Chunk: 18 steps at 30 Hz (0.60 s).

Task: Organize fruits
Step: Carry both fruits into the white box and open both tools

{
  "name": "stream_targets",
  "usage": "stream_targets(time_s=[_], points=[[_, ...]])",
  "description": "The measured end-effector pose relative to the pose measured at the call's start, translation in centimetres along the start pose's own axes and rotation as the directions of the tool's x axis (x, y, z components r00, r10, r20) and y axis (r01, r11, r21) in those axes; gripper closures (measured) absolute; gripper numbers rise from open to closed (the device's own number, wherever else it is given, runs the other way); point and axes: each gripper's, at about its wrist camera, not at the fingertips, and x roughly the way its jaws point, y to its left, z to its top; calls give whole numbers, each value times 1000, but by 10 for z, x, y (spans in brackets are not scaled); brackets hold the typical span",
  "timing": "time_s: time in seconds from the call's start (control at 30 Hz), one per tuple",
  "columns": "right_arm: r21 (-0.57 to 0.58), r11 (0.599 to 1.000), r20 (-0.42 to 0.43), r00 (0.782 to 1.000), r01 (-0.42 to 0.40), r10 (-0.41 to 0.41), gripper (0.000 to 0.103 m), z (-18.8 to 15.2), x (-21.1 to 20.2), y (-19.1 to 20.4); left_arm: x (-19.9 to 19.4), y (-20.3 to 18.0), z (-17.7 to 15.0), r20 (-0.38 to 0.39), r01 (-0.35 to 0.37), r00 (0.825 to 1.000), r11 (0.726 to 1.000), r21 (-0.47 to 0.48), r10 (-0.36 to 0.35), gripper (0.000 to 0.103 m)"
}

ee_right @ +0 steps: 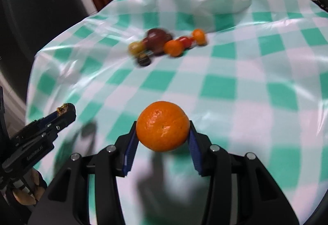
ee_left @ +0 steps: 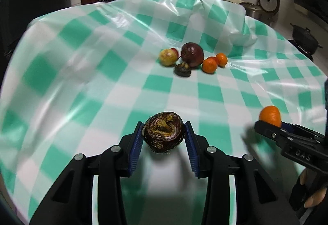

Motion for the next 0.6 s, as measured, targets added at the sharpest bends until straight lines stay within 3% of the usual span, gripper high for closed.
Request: stream_targets(time_s=[0.17, 0.37, 0.47, 0.6], points=[[-82, 990, -46, 993, -115, 112, 57, -38, -11, 75, -55, 60, -45, 14, 0, 1000, 999, -44, 1, 65], [-259, 931, -122, 965, -255, 230, 57, -68, -14, 178, -136, 145, -100, 78, -101, 991, 989, -104, 109, 65], [-361, 864, -181, 935, -352, 305, 57, -85, -18, 238, -165, 185, -131, 74, -176, 979, 974, -142, 188, 65], [-487, 734, -292, 880, -474, 375, 57, -121, -22, 313, -185, 240, -177, 1, -240, 969, 947, -214, 246, 65]])
